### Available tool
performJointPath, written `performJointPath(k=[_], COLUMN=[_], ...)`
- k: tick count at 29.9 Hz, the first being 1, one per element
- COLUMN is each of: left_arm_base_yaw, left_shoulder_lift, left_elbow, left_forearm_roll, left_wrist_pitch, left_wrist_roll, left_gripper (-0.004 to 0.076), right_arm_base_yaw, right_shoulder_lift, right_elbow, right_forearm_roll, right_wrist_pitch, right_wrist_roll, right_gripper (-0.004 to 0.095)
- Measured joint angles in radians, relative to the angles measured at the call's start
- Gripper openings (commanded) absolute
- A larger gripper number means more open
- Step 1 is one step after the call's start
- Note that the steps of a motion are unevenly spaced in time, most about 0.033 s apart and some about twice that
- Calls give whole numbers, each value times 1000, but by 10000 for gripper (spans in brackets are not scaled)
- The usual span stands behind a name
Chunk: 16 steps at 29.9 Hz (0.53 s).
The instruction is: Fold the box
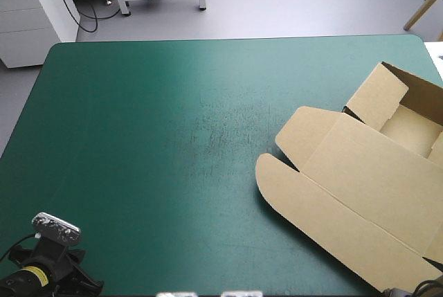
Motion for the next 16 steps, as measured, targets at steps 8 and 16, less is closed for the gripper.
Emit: performJointPath(k=[8, 16], left_arm_base_yaw=[0, 0], left_shoulder_lift=[0, 0], left_elbow=[0, 11], left_forearm_roll=[0, -29], left_wrist_pitch=[0, -65], left_wrist_roll=[0, -9], left_gripper=[-10, -10], right_arm_base_yaw=[0, 19], right_shoulder_lift=[-224, -559], right_elbow=[33, 256], right_forearm_roll=[160, 358], right_wrist_pitch=[8, -22], right_wrist_roll=[-70, -145], right_gripper=[150, -8])
